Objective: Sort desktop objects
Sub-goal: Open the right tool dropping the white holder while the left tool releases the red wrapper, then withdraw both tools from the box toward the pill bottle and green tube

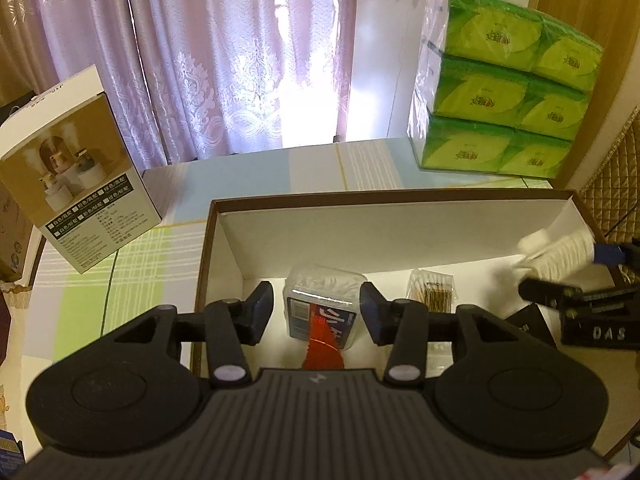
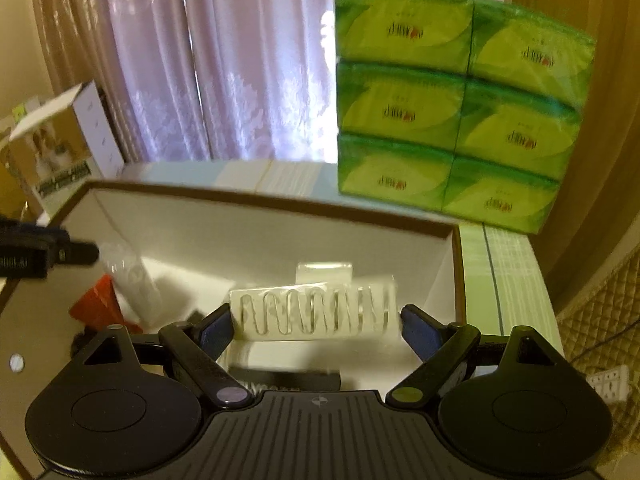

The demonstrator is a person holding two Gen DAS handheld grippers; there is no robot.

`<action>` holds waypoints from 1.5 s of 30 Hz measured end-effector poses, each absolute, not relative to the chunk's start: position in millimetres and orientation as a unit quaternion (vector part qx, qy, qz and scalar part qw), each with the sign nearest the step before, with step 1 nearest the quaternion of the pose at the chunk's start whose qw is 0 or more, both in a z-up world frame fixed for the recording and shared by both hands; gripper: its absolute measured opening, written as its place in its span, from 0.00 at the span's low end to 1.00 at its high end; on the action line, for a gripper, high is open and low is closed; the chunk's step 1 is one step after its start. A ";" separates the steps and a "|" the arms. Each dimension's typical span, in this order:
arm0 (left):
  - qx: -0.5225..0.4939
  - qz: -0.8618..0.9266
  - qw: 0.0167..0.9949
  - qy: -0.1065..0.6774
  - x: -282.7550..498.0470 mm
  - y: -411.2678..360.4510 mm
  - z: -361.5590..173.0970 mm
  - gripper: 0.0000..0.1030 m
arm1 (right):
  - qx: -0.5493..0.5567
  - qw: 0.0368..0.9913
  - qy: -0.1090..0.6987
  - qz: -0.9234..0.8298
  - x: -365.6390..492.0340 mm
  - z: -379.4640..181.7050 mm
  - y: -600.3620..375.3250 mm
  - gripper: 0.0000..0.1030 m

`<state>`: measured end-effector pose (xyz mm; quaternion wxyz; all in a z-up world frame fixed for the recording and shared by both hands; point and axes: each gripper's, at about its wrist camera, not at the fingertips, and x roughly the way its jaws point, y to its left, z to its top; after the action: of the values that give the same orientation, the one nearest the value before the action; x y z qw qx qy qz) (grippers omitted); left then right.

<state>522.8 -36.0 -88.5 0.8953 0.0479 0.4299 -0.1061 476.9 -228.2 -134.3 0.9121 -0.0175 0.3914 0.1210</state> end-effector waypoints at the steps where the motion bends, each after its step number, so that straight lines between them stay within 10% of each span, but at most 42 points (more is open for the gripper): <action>1: 0.048 -0.107 0.895 0.430 522.2 -36.6 -88.8 0.44 | -0.015 0.915 0.385 0.122 477.4 -133.0 -228.0 0.85; 17: 0.051 -0.126 0.896 0.423 492.1 -40.5 -75.8 0.74 | 0.004 0.910 0.391 0.138 445.4 -114.6 -239.6 0.98; 45: 0.035 -0.137 0.916 0.375 375.2 -26.0 -20.3 0.81 | 0.015 0.907 0.398 0.135 350.5 -67.2 -239.5 0.98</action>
<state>375.2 -26.0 -20.3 0.9164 0.0347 0.3748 -0.1365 350.5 -239.5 -67.2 0.9072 0.0154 0.3982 0.1346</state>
